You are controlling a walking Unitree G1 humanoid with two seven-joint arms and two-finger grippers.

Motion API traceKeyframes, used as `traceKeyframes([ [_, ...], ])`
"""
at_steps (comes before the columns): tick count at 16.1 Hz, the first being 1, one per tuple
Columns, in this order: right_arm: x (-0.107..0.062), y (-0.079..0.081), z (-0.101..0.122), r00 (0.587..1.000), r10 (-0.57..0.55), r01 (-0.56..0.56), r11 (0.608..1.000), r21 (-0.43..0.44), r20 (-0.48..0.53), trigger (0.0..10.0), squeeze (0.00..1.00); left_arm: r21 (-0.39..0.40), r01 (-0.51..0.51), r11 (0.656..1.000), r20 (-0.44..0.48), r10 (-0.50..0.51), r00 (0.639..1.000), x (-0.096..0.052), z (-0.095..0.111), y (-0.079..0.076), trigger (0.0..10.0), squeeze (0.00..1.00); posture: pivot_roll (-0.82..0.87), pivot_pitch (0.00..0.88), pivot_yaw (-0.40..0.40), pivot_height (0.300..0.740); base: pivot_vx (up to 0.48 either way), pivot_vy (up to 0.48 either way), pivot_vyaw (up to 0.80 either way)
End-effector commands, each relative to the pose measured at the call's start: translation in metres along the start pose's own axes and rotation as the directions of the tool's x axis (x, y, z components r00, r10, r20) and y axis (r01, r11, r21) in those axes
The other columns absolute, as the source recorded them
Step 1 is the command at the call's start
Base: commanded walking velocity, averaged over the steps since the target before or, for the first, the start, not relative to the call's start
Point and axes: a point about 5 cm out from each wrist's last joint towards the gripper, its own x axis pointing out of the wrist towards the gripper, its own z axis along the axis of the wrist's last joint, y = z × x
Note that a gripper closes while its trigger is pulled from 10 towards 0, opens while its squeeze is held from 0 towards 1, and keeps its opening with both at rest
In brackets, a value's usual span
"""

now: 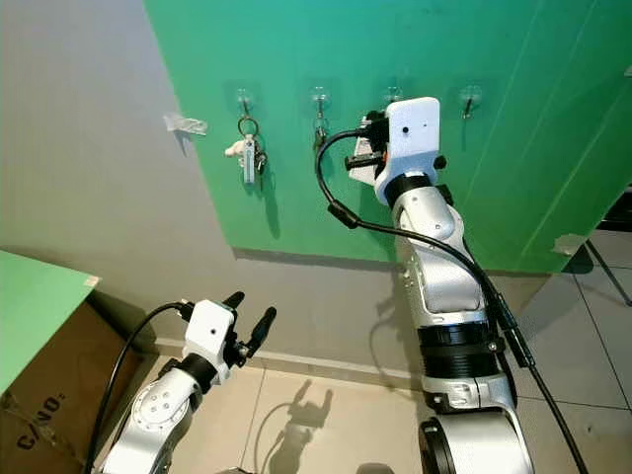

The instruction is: Hang keys on a hook

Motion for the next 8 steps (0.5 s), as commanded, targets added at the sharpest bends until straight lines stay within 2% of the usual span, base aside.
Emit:
traceKeyframes([
  [1,0.003,-0.0023,0.0049,1.0,-0.005,0.005,1.0,0.031,0.004,10.0,0.0,0.01,0.007,1.0,-0.015,-0.007,1.0,0.0006,-0.0017,0.0005,10.0,0.0,-0.23,0.0,0.096,0.74,0.0,0.0,0.0],
  [8,0.0058,-0.0038,0.0006,0.998,0.002,0.01,0.978,0.208,-0.057,10.0,0.0,0.011,0.006,1.0,-0.015,-0.006,1.0,0.0006,-0.0017,0.001,10.0,0.0,-0.22,0.0,0.093,0.74,0.0,0.0,0.0],
])
